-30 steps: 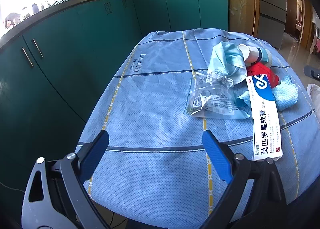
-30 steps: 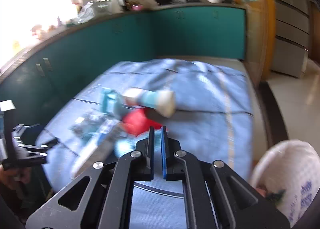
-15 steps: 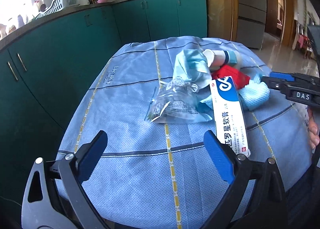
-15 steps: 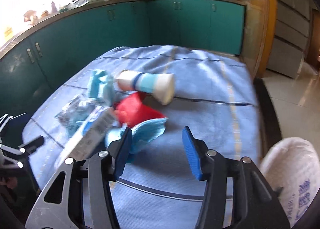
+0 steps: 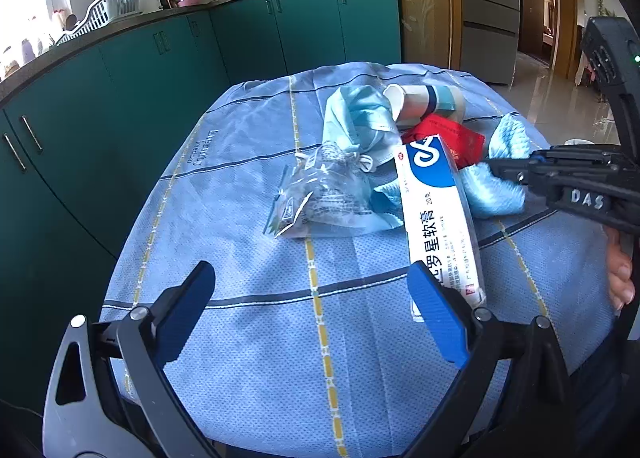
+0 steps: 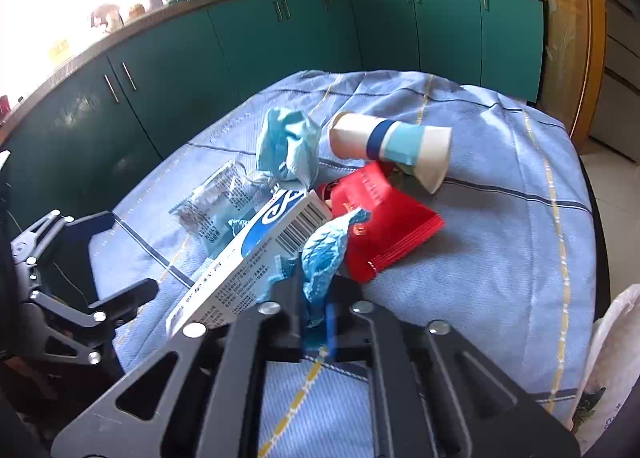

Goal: Collect trash

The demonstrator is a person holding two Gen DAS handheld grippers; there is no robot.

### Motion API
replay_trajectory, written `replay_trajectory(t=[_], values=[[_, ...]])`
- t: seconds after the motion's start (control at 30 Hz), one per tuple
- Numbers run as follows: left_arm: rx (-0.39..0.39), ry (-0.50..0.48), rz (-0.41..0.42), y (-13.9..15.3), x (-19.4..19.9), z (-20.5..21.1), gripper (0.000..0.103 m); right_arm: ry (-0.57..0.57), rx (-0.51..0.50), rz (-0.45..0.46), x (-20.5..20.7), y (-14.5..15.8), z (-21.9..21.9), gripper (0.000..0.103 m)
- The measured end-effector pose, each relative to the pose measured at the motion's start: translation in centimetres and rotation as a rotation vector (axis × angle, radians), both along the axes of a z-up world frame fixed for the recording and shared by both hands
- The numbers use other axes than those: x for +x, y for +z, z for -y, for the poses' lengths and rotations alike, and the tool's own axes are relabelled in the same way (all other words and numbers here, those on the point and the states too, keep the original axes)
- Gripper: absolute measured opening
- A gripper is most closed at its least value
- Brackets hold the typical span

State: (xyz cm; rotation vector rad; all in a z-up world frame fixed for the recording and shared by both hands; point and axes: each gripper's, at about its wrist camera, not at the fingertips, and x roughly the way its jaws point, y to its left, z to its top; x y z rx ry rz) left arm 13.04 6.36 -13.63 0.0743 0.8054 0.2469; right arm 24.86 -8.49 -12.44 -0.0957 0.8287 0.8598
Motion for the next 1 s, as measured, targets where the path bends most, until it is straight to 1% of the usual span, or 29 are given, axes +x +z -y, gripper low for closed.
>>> replay_trajectory(t=[0.1, 0.13, 0.2, 0.27, 0.33, 0.4, 0.47, 0.6, 0.63, 0.7, 0.73, 0.8, 0.87, 0.9, 0.93, 1.0], values=[[-0.03, -0.024, 0.005, 0.2, 0.1, 0.4, 0.097, -0.058, 0.023, 0.026, 0.5, 1.2, 2.3, 0.007], [-0.055, -0.038, 0.007, 0.3, 0.2, 0.5, 0.096, -0.095, 0.023, 0.037, 0.8, 1.7, 3.6, 0.007], [-0.097, -0.069, 0.006, 0.5, 0.6, 1.0, 0.096, -0.134, 0.027, 0.032, 1.3, 1.9, 5.0, 0.007], [-0.121, -0.098, 0.002, 0.6, 1.0, 1.8, 0.096, -0.171, -0.011, 0.027, 1.8, 1.7, 6.2, 0.007], [-0.136, -0.13, 0.0, 0.7, 1.5, 2.8, 0.096, -0.211, -0.08, 0.019, 2.2, 0.8, 6.6, 0.015], [-0.146, -0.164, -0.007, 0.6, 2.0, 3.8, 0.096, -0.29, -0.132, 0.03, 2.8, 0.2, 7.1, 0.046], [-0.149, -0.211, -0.03, 0.2, 2.8, 5.0, 0.096, -0.312, -0.126, 0.043, 2.9, 0.2, 7.7, 0.053], [-0.123, -0.271, -0.081, -1.2, 4.1, 7.1, 0.096, -0.327, -0.092, 0.075, 2.9, 1.0, 8.4, 0.06], [-0.124, -0.286, -0.103, -1.7, 4.5, 7.7, 0.094, -0.322, -0.084, 0.08, 2.9, 1.1, 8.3, 0.061], [-0.134, -0.298, -0.13, -2.3, 4.8, 8.1, 0.085, -0.313, -0.08, 0.09, 2.7, 1.2, 8.1, 0.061], [-0.139, -0.304, -0.143, -2.6, 5.1, 8.3, 0.074, -0.311, -0.079, 0.095, 2.7, 1.2, 7.9, 0.062], [-0.148, -0.311, -0.168, -3.2, 5.3, 8.2, 0.06, -0.297, -0.071, 0.098, 2.6, 1.0, 7.5, 0.065], [-0.142, -0.31, -0.163, -3.0, 4.9, 8.0, 0.05, -0.272, -0.066, 0.086, 2.7, 0.7, 7.2, 0.067], [-0.139, -0.309, -0.162, -2.9, 4.8, 7.9, 0.047, -0.26, -0.071, 0.079, 2.7, 0.5, 6.9, 0.069], [-0.133, -0.304, -0.163, -2.7, 4.5, 7.7, 0.042, -0.236, -0.088, 0.07, 2.7, 0.0, 6.3, 0.07], [-0.116, -0.29, -0.158, -2.5, 4.1, 7.1, 0.041, -0.212, -0.118, 0.06, 2.6, -0.6, 5.5, 0.07]])
